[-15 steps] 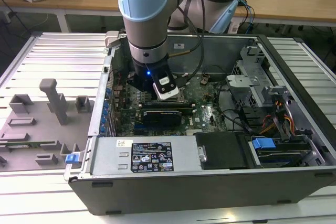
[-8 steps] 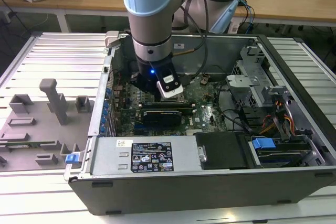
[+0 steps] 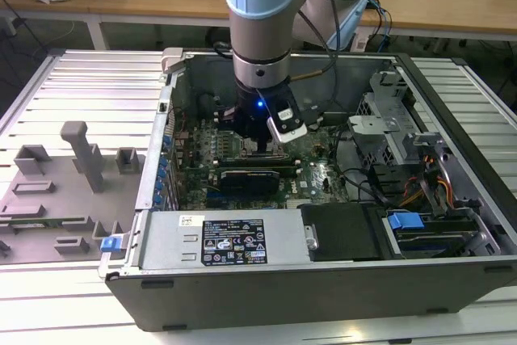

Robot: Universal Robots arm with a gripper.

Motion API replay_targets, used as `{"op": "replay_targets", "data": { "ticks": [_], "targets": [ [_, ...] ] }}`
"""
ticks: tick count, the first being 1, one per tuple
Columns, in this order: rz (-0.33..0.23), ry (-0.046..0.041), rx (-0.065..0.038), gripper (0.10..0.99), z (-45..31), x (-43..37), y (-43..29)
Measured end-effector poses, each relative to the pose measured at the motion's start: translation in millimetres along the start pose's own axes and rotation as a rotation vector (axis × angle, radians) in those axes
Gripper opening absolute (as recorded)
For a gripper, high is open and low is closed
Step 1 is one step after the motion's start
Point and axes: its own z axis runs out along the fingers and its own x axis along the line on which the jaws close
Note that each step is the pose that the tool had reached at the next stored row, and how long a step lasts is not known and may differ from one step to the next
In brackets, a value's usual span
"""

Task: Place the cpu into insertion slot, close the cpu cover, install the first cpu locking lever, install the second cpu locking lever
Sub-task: 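Install the second cpu locking lever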

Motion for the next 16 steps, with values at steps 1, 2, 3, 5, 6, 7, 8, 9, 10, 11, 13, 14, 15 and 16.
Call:
{"op": "replay_targets", "data": {
  "ticks": [1, 2, 3, 5, 6, 7, 8, 9, 10, 11, 13, 14, 15, 16],
  "targets": [
    [-0.001, -0.0007, 0.008, 0.106, 0.6, -0.1, 4.7],
    [-0.001, -0.0008, 0.008, 0.106, 0.8, 0.0, 6.6],
    [-0.001, -0.0008, 0.008, 0.106, 0.8, 0.2, 8.3],
    [-0.001, -0.0008, 0.008, 0.106, 0.2, 0.8, 14.6],
    [-0.001, -0.0009, 0.008, 0.106, -0.5, 1.0, 16.9],
    [-0.001, -0.0009, 0.009, 0.106, -1.8, 1.1, 19.0],
    [-0.001, -0.0009, 0.009, 0.106, -3.2, 1.1, 20.2],
    [-0.001, -0.0009, 0.010, 0.106, -3.9, 1.0, 20.7],
    [-0.001, -0.0010, 0.010, 0.106, -3.9, 1.0, 20.7],
    [-0.001, -0.0010, 0.010, 0.106, -4.0, 1.0, 20.7],
    [-0.001, -0.0010, 0.010, 0.106, -4.0, 1.0, 20.7],
    [-0.001, -0.0011, 0.010, 0.106, -4.0, 1.0, 20.8],
    [-0.001, -0.0011, 0.010, 0.106, -4.0, 1.0, 20.8],
    [-0.001, -0.0011, 0.011, 0.106, -4.0, 1.0, 20.8]
  ]
}}
